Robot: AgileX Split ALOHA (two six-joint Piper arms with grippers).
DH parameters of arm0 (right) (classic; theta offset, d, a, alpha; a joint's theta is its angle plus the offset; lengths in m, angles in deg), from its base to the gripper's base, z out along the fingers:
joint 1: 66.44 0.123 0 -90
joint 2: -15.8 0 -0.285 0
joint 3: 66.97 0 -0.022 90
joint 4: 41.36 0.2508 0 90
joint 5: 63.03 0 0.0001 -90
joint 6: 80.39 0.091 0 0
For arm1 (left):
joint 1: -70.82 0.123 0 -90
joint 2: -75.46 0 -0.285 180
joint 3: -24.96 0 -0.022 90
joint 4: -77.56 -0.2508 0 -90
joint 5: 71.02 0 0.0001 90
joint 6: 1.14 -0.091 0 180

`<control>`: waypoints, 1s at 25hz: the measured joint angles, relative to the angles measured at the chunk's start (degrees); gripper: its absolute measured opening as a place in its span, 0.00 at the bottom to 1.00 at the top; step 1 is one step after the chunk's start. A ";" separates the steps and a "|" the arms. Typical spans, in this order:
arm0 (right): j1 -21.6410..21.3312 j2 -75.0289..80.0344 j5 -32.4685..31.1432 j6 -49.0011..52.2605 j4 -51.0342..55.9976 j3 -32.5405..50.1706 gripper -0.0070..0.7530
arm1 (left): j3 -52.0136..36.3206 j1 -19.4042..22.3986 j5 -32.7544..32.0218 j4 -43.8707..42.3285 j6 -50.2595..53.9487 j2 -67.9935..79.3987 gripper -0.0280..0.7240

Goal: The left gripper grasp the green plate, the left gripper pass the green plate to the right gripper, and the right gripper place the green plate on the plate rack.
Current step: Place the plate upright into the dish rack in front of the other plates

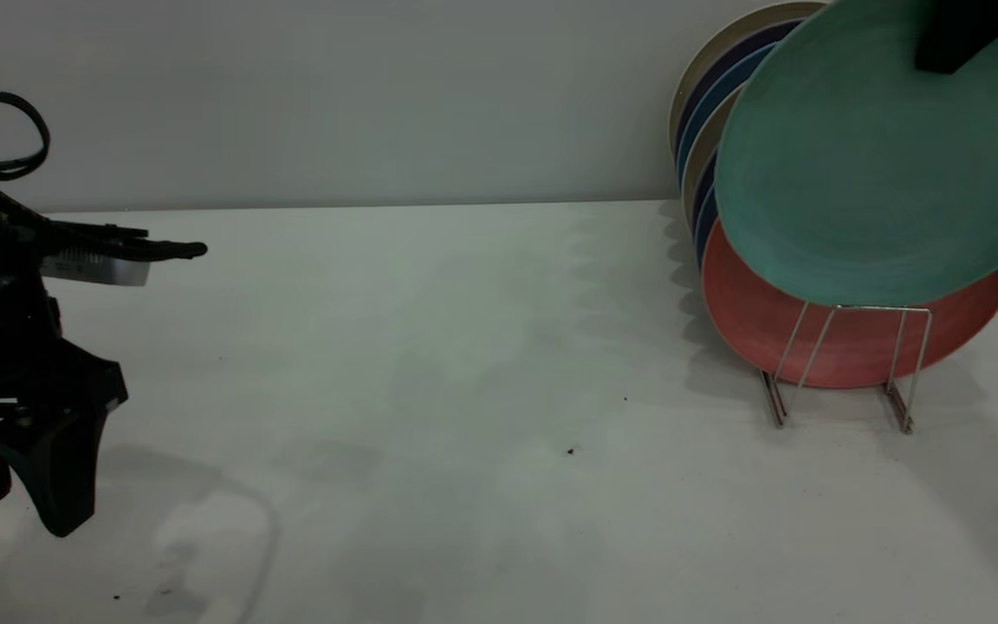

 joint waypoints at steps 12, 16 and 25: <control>0.00 2.02 -0.99 1.40 -0.24 -0.07 0.15 | 0.00 0.00 0.12 -0.05 0.00 0.00 0.82; 0.00 3.58 -0.86 1.62 -0.24 -0.07 0.15 | 0.00 0.00 0.12 -0.05 0.00 0.00 0.82; 0.00 4.86 -0.53 2.65 -1.86 -0.07 0.15 | 0.00 0.00 0.12 -0.05 0.00 0.00 0.82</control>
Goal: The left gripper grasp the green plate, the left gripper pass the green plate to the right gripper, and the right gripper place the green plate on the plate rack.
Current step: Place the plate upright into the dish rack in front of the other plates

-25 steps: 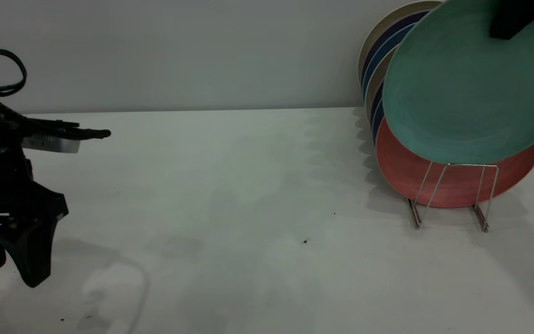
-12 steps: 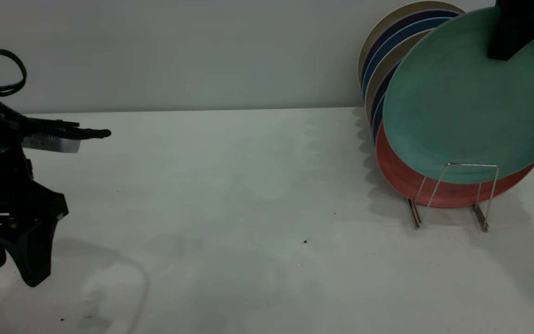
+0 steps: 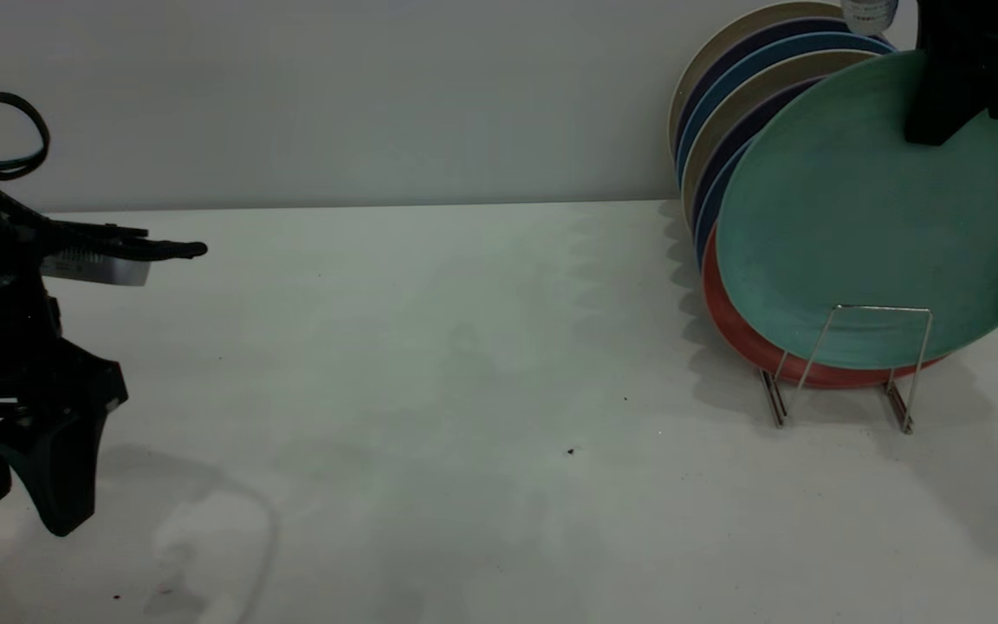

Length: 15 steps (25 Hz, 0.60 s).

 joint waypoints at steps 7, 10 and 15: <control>0.00 0.30 -0.32 0.23 -0.25 -0.27 0.15 | 0.00 0.00 0.00 0.00 -0.08 0.00 0.82; 0.00 0.30 -0.49 0.23 -0.19 -0.27 0.15 | 0.00 0.00 0.00 0.00 -0.08 0.00 0.82; 0.00 0.30 -0.80 0.28 1.38 -0.32 0.19 | 0.00 0.00 0.04 0.00 -0.08 0.00 0.82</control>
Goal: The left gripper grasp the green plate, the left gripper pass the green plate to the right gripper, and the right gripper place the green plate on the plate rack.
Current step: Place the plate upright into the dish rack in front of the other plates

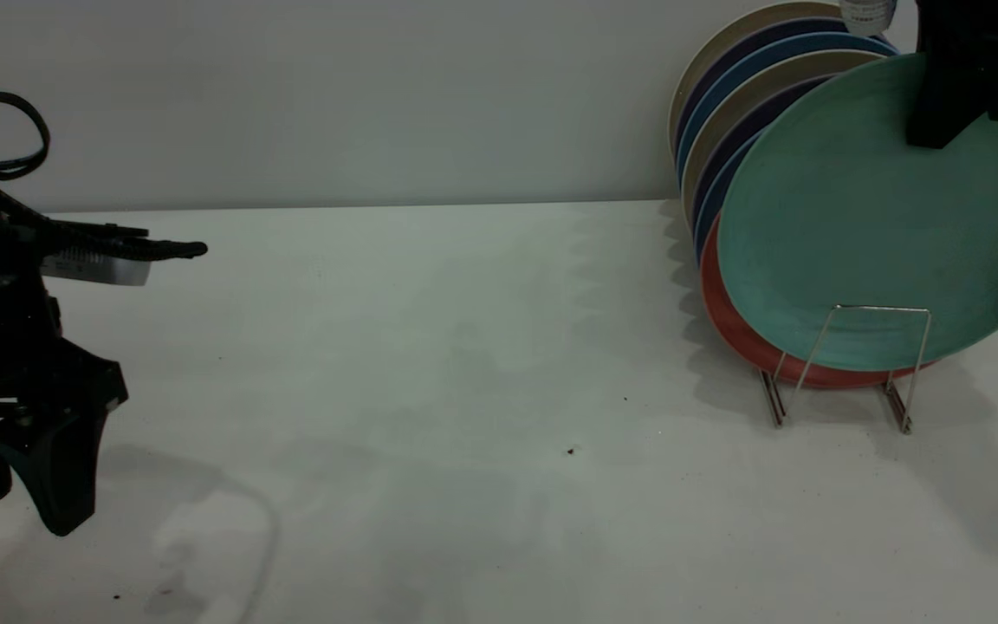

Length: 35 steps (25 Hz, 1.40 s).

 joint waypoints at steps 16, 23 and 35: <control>-0.37 0.00 -6.11 4.47 6.84 -0.14 0.46 | 0.00 0.00 0.63 0.13 0.05 0.00 0.82; -0.47 -0.41 -11.92 5.36 11.29 -0.23 0.46 | 0.00 0.00 0.84 0.18 0.05 0.00 0.82; -0.42 -2.04 -9.79 11.72 7.83 -2.68 0.46 | 0.00 0.00 0.80 0.18 0.27 0.00 0.82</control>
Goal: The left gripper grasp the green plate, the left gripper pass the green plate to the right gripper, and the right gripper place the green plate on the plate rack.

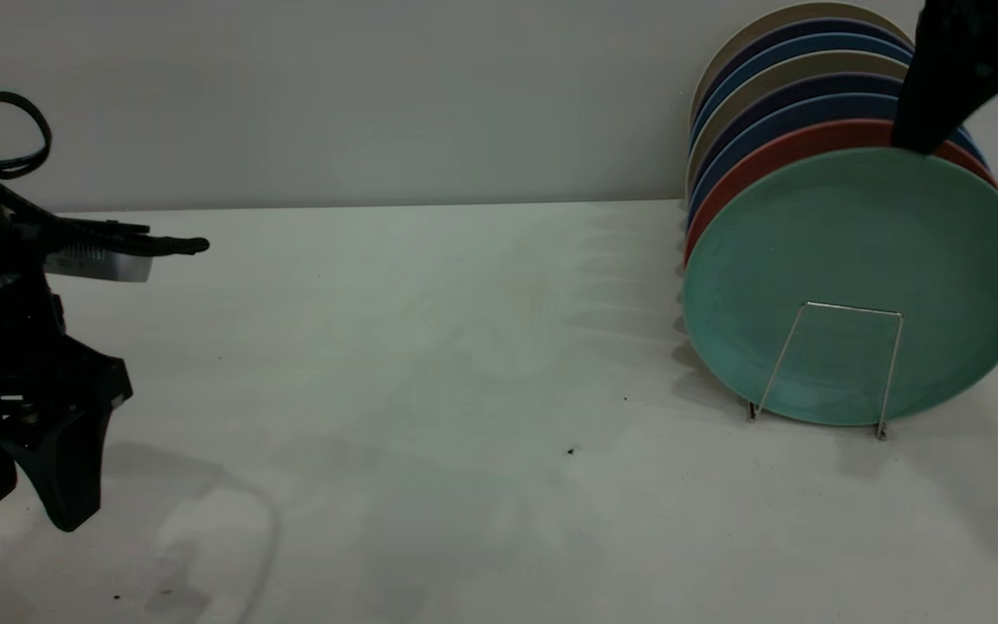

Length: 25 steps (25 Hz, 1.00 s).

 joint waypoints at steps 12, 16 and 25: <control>0.00 -2.85 -13.17 49.07 -11.02 -7.14 0.46 | 0.69 0.00 0.87 -4.98 2.83 0.00 0.82; 0.00 -5.45 -16.49 58.29 -14.70 -7.13 0.46 | 2.52 0.00 -0.81 -8.47 8.19 -2.98 0.81; 0.00 -25.94 -17.10 61.71 -11.87 -1.82 0.46 | 2.99 0.00 -8.43 -13.94 12.51 -27.46 0.80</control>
